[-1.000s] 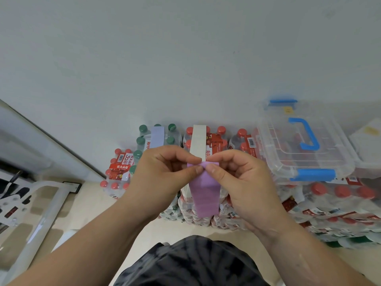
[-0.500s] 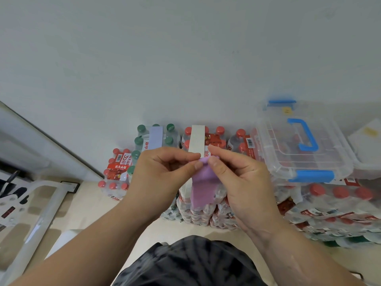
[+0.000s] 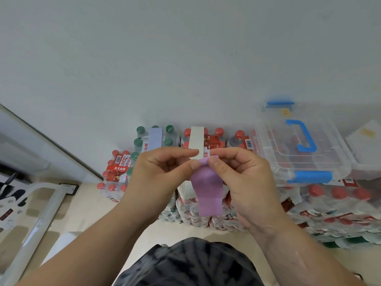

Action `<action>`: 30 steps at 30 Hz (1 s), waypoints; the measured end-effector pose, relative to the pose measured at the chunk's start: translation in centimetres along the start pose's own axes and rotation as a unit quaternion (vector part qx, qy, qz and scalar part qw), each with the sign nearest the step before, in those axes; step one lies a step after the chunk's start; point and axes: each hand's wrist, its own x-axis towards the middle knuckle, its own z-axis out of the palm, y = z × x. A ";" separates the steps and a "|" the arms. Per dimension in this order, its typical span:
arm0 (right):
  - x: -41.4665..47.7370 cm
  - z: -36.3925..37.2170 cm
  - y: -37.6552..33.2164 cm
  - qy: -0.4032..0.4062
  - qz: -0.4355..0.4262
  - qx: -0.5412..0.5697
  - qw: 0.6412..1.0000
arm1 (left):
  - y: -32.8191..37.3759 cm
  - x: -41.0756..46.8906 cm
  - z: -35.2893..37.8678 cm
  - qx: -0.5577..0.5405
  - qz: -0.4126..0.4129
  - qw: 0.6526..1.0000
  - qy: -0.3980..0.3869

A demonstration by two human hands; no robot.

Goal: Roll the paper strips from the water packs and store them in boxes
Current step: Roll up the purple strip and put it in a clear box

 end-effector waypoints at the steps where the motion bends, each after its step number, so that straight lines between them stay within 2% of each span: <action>1: -0.1 0.0 0.0 -0.002 0.000 0.000 1.000 | 0.0 -0.1 0.0 -0.002 -0.006 1.000 -0.001; 10: -0.6 0.2 0.1 0.017 -0.027 -0.017 0.999 | -0.2 -0.3 0.0 0.046 0.005 0.999 0.017; 18: -0.6 0.0 0.0 -0.016 -0.027 -0.010 0.999 | -0.6 -0.3 -0.1 0.031 -0.010 0.999 -0.002; 30: -0.3 -0.7 0.0 -0.011 -0.035 -0.027 0.999 | -0.6 0.1 0.3 0.018 -0.018 1.000 -0.003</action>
